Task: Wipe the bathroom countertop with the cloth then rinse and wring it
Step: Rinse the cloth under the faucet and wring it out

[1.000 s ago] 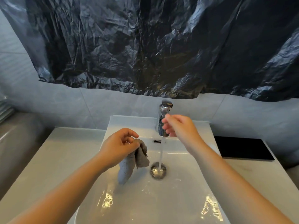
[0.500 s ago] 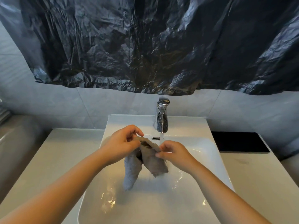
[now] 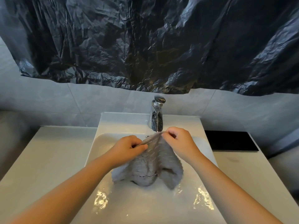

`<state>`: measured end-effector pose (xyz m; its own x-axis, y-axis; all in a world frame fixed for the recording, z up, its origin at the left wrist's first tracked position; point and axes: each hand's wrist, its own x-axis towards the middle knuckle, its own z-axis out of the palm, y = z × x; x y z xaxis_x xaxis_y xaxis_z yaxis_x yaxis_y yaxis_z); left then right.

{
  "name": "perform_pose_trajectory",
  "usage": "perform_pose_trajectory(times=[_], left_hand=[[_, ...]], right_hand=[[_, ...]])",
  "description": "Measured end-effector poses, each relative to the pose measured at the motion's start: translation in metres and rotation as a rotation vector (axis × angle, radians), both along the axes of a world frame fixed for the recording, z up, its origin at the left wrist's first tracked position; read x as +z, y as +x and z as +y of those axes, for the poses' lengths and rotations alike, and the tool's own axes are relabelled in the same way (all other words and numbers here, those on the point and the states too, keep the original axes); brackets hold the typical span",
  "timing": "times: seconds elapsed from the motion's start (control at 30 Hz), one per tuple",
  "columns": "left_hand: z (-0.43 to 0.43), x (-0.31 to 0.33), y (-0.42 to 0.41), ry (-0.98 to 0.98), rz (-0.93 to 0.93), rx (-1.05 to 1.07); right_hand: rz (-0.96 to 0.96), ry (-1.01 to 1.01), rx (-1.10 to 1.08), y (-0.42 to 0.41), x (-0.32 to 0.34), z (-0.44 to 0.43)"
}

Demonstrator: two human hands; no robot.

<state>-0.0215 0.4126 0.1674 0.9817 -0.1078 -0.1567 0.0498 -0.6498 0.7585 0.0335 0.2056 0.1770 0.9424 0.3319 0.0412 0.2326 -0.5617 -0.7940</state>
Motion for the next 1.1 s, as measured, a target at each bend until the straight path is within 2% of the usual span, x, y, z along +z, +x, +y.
perform_pose_trajectory(times=[0.1,0.23,0.33,0.5,0.6,0.67,0.77,0.87,0.97,1.03,1.1], left_hand=[[-0.004,0.001,0.003,-0.103,0.052,0.022],[-0.013,-0.007,0.006,0.02,0.126,-0.032],[-0.021,-0.012,0.01,0.015,0.151,-0.068],[-0.022,-0.007,0.014,-0.157,0.168,-0.011],[-0.022,-0.001,0.013,-0.262,0.146,0.016],[-0.022,0.002,0.013,-0.356,0.166,0.04],[-0.019,0.003,0.013,-0.472,0.194,0.117],[-0.014,-0.001,0.015,-0.461,0.165,0.246],[-0.006,-0.014,0.017,-0.38,0.173,0.402],[-0.001,-0.024,0.018,-0.204,0.2,0.382],[-0.002,-0.026,0.015,-0.037,0.222,0.255]], right_hand=[[0.121,0.011,-0.039,0.003,-0.01,0.001],[0.227,0.097,-0.115,0.009,-0.02,0.005],[0.298,0.189,-0.159,0.011,-0.027,0.006],[0.517,0.277,-0.17,0.005,-0.041,-0.006],[0.698,0.31,-0.084,-0.004,-0.058,-0.013],[0.807,0.423,-0.014,-0.009,-0.07,-0.013],[0.894,0.499,0.093,-0.016,-0.085,-0.01],[0.844,0.387,0.063,-0.015,-0.089,-0.011],[0.658,0.339,-0.004,-0.008,-0.086,-0.017],[0.43,0.286,-0.022,-0.004,-0.075,-0.018],[0.274,0.281,-0.022,0.002,-0.064,-0.015]])
